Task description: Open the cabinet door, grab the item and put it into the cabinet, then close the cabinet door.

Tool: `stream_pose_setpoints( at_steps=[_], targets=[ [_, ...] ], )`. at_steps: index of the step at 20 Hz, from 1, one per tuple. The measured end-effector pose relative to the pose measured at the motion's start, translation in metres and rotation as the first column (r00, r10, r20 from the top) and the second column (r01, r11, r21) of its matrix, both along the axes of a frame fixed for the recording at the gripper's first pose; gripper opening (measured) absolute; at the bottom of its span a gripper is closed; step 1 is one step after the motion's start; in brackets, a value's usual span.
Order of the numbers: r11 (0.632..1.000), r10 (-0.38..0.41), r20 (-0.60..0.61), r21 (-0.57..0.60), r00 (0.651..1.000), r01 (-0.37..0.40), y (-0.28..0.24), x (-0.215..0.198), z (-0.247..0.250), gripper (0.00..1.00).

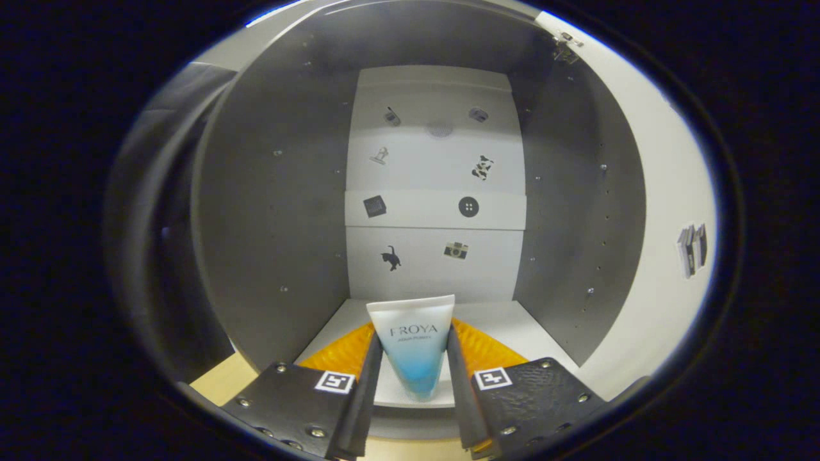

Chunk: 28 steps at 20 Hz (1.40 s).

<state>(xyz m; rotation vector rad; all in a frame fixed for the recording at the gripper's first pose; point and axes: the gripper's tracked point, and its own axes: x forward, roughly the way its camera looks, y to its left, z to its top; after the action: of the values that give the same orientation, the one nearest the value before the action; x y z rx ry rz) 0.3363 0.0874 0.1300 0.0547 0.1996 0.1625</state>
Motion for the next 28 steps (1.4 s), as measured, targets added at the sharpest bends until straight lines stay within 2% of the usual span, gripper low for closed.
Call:
stream_pose_setpoints(
  at_steps=[4, 13, 20, 24, 26, 28],
  targets=[
    [1.0, -0.026, 0.002, -0.004, 1.0, 0.026, -0.004, 0.024, -0.009, 0.53],
    [0.998, -0.044, 0.028, -0.05, 0.999, 0.046, -0.005, 0.047, -0.022, 0.53],
    [0.997, -0.076, 0.003, 0.024, 0.997, 0.076, -0.013, 0.053, -0.019, 0.56],
    [0.995, -0.081, 0.007, 0.05, 0.997, 0.081, -0.015, 0.056, -0.016, 0.77],
    [0.995, -0.083, 0.006, 0.06, 0.997, 0.082, -0.016, 0.056, -0.014, 0.8],
    [0.994, -0.082, -0.002, 0.071, 0.997, 0.082, -0.017, 0.055, -0.014, 0.91]
  ],
)
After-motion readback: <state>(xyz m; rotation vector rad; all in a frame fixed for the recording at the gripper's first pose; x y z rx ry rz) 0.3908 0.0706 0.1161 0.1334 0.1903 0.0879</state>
